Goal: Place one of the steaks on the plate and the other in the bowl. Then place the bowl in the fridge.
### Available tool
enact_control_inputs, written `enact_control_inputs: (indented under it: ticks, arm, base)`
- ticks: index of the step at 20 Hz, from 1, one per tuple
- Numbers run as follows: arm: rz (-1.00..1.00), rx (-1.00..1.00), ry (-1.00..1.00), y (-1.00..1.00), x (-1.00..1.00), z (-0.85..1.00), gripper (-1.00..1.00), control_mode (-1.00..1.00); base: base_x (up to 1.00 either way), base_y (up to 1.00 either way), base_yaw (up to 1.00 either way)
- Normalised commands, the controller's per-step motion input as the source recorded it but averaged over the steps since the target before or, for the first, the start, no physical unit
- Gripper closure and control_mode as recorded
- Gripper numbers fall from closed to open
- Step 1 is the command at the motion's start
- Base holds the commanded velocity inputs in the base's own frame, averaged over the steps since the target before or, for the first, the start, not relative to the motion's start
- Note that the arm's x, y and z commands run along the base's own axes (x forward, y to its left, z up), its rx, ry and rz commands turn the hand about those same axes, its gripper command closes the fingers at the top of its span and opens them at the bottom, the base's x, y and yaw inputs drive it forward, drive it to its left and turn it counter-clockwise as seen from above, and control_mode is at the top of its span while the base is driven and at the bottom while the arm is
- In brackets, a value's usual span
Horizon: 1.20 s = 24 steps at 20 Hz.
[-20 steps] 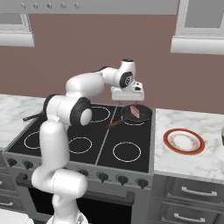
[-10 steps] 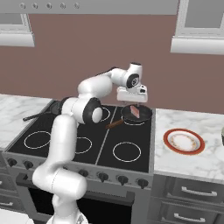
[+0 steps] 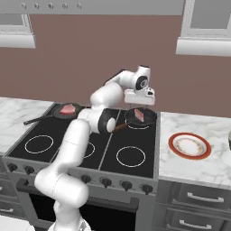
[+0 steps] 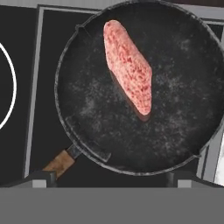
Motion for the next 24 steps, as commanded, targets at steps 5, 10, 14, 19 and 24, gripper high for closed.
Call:
enact_control_inputs:
  ticks: [5, 10, 14, 19, 24]
  arm:
    - [0.00, 0.00, 0.00, 0.00, 0.07, -0.52, -1.00, -1.00]
    - [0.00, 0.00, 0.00, 0.00, 0.00, -0.52, -1.00, -1.00]
    - [0.00, 0.00, 0.00, -0.09, 0.06, -0.25, -1.00, -1.00]
    - [0.00, 0.00, 0.00, -0.02, 0.07, -0.01, -1.00, -1.00]
    - [0.00, 0.00, 0.00, 0.00, 0.07, -0.10, -1.00, -1.00]
  base:
    - [0.00, 0.00, 0.00]
    - [0.00, 0.00, 0.00]
    - [0.00, 0.00, 0.00]
    - [0.00, 0.00, 0.00]
    - [0.00, 0.00, 0.00]
